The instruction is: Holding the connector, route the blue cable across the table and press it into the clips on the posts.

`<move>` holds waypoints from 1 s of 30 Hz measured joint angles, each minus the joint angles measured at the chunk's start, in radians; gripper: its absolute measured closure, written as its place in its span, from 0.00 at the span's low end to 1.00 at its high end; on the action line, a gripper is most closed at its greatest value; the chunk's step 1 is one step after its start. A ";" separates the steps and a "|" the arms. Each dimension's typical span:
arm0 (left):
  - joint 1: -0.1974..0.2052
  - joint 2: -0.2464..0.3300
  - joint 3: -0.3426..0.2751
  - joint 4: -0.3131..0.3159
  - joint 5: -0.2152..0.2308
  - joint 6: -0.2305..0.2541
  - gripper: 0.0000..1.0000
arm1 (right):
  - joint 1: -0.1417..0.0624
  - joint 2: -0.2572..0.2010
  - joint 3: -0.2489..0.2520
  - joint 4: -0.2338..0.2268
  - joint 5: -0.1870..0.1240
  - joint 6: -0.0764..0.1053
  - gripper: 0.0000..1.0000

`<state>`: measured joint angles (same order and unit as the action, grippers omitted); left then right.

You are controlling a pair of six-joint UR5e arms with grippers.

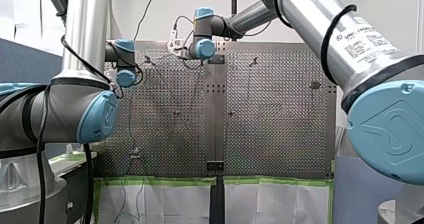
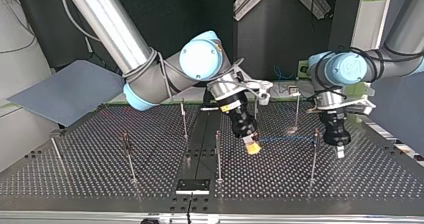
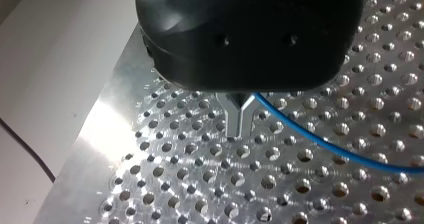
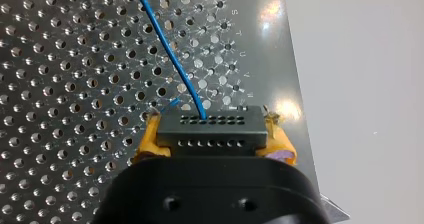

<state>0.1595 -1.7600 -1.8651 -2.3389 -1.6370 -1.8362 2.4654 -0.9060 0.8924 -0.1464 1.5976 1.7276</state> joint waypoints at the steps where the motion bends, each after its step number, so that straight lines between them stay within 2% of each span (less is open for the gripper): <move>1: 0.002 0.000 0.000 -0.001 0.001 -0.001 1.00 | 0.000 0.000 0.000 0.001 0.000 0.000 1.00; 7: 0.010 0.000 -0.001 -0.016 0.009 -0.031 1.00 | -0.001 0.000 0.000 0.005 0.001 0.000 1.00; 8: 0.011 0.000 -0.003 -0.022 0.009 -0.040 0.79 | -0.001 0.000 0.001 0.006 0.001 -0.001 1.00; 9: 0.012 0.000 -0.007 -0.028 0.008 -0.052 0.79 | -0.001 0.000 0.001 0.008 0.001 -0.001 1.00; 11: 0.013 0.000 -0.014 -0.035 0.006 -0.070 0.51 | -0.001 0.000 0.001 0.012 0.002 -0.001 1.00; 12: 0.013 0.000 -0.020 -0.039 0.005 -0.082 0.51 | -0.001 0.000 0.001 0.014 0.002 -0.001 1.00; 13: 0.012 0.001 -0.024 -0.042 0.003 -0.091 0.30 | -0.001 0.000 0.001 0.016 0.002 -0.002 1.00; 14: 0.011 0.001 -0.029 -0.045 0.001 -0.099 0.19 | -0.001 0.000 0.001 0.017 0.002 -0.002 1.00; 15: 0.010 0.003 -0.034 -0.051 -0.002 -0.111 0.19 | -0.001 0.000 0.001 0.019 0.002 -0.003 1.00; 16: 0.009 0.005 -0.037 -0.058 -0.004 -0.120 0.12 | -0.002 0.000 0.001 0.021 0.003 -0.004 1.00; 19: 0.008 0.013 -0.044 -0.085 -0.008 -0.146 0.09 | -0.003 0.000 0.001 0.024 0.003 -0.005 1.00; 20: 0.007 0.015 -0.046 -0.093 -0.008 -0.149 0.00 | -0.003 0.000 0.001 0.025 0.004 -0.006 1.00; 25: 0.004 0.044 -0.070 -0.138 -0.006 -0.155 0.00 | -0.006 0.000 0.001 0.026 0.004 -0.006 1.00; 30: 0.001 0.097 -0.108 -0.192 0.011 -0.200 0.00 | -0.009 0.000 0.001 0.027 0.006 -0.006 1.00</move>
<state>0.1602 -1.6628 -1.9727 -2.5308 -1.6265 -2.0365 2.4563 -0.9061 0.8929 -0.1198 1.6037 1.7214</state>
